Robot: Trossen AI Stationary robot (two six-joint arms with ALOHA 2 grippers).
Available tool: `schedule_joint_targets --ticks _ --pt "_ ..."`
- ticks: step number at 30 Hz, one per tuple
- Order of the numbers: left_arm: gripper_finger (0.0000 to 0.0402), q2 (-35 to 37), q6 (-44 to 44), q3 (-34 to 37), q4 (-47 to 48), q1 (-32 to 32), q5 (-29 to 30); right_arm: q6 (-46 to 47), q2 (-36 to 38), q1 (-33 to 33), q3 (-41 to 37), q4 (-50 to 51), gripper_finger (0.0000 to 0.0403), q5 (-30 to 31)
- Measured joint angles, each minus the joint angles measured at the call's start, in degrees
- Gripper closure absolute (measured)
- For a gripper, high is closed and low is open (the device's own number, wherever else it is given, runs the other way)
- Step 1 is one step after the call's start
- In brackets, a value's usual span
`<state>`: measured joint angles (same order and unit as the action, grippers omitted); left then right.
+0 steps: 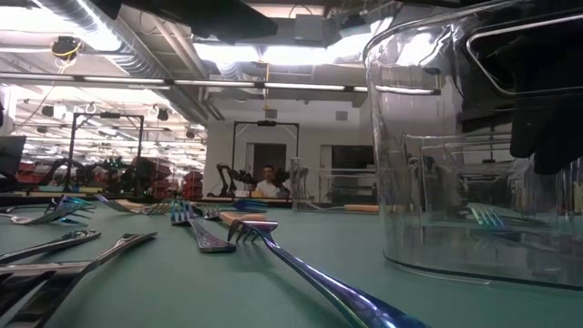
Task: Sort silverware by color (type)
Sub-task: Put the orange fork into the top transparent bin
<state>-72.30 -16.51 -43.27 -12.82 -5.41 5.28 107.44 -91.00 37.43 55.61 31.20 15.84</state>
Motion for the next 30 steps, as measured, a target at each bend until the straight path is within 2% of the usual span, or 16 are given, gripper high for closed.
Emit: schedule_joint_targets --ticks 9,15,25,30 --pt "0.0331 0.0 0.0 0.0 0.36 0.0 0.0 0.14 0.39 0.0 0.0 0.0 0.031 -0.01" --pt "0.0331 -0.01 0.0 0.0 0.43 0.01 0.0 -0.36 3.69 0.0 0.0 0.94 0.031 1.62" --pt "0.0331 0.0 2.87 0.0 3.37 0.01 -0.01 -10.55 11.94 0.01 0.0 2.04 0.0311 5.23" --pt "0.0331 0.0 2.95 0.0 4.71 0.02 0.0 -16.01 15.38 0.0 0.0 2.05 0.0311 8.88"
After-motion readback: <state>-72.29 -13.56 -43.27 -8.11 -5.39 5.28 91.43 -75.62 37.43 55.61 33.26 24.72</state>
